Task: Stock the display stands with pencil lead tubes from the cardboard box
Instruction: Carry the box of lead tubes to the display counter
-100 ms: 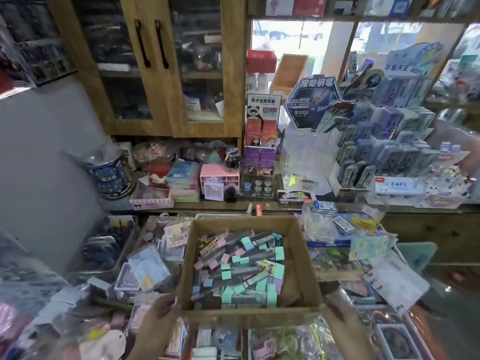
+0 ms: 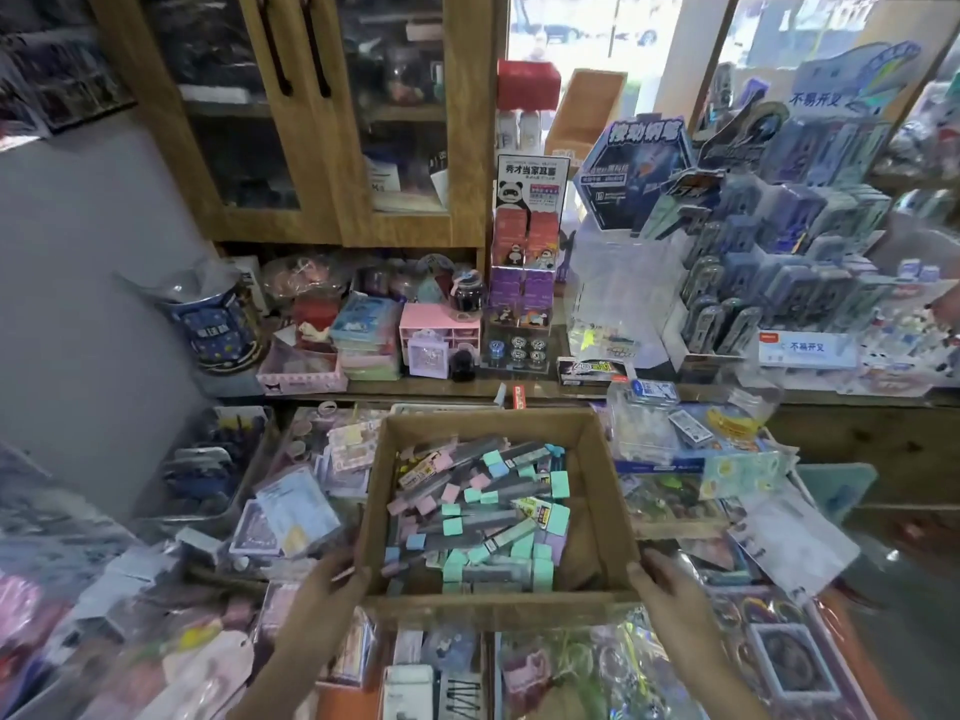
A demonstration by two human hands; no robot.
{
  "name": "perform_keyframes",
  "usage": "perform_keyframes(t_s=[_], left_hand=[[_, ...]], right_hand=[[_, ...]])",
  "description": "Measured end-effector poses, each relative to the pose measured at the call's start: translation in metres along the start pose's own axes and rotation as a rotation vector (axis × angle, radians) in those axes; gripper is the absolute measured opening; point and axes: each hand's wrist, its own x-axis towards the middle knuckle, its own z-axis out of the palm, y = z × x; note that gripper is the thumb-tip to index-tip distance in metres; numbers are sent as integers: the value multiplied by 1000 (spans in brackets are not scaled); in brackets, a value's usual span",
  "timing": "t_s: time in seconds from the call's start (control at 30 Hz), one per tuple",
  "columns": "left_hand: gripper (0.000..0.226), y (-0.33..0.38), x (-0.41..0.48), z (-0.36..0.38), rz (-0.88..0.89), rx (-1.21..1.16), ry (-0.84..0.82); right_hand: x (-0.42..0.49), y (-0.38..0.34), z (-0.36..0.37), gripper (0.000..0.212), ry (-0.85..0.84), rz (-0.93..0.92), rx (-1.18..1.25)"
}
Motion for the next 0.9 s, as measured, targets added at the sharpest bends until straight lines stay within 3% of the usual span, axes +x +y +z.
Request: perform_keyframes(t_s=[0.2,0.3,0.6,0.9], left_hand=[[35,7,27,16,21,28,-24],[30,6,44,24,8,33,-9],[30,5,68,37,29,129,58],[29,11,59,31,28,115,24]], right_hand=[[36,-11,15,21,-39,-28,-130],[57,-17,23,14,-67,29,-118],[78,-18,32,24,-76,42,-225],[60,-27,28,25,-21,38,-82]])
